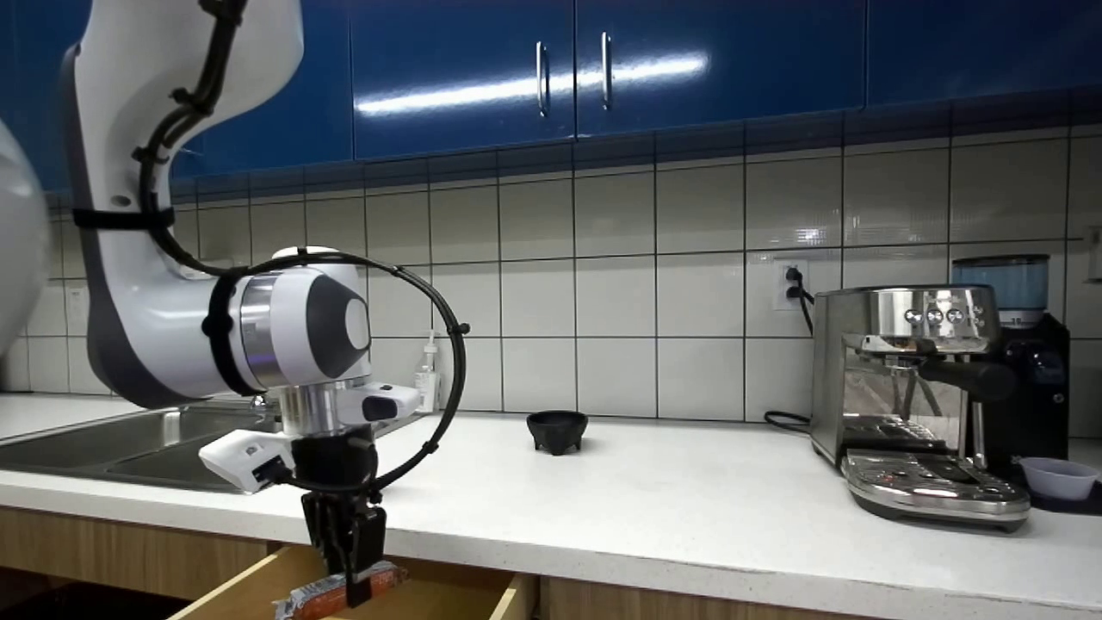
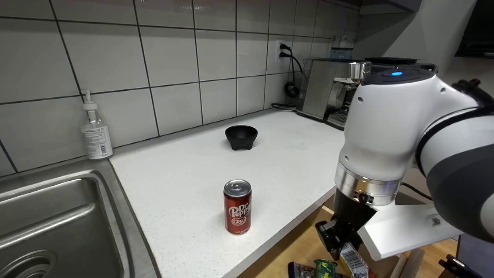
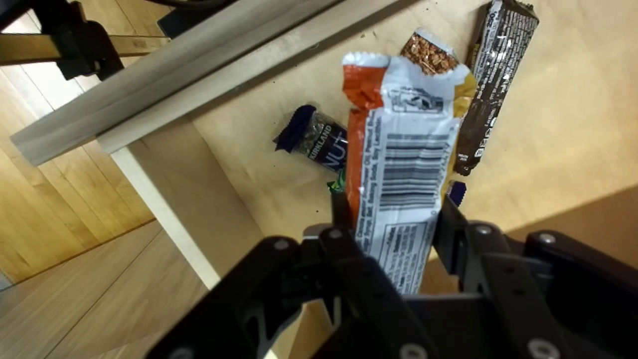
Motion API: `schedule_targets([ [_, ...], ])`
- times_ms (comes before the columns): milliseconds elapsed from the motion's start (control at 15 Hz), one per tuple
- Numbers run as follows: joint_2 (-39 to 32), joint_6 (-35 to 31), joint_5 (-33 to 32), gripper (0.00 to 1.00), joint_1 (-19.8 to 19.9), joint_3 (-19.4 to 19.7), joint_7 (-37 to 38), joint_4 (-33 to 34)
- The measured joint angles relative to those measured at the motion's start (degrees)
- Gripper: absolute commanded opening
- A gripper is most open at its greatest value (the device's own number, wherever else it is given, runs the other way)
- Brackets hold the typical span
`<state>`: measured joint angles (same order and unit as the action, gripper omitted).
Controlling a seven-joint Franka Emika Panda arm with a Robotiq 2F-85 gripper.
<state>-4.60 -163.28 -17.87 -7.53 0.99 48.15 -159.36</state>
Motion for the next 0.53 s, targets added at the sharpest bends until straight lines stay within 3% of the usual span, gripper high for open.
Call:
schedule_targets([
  [67,-0.4,-0.3,0.1,0.68,0.0,0.0,0.1,0.0],
  [333,-1.3,-1.0,0.2,0.97,0.0,0.1,0.2,0.1],
  [533,-1.3,-1.2,0.3,1.00,0.0,0.2,-0.2,0.2],
])
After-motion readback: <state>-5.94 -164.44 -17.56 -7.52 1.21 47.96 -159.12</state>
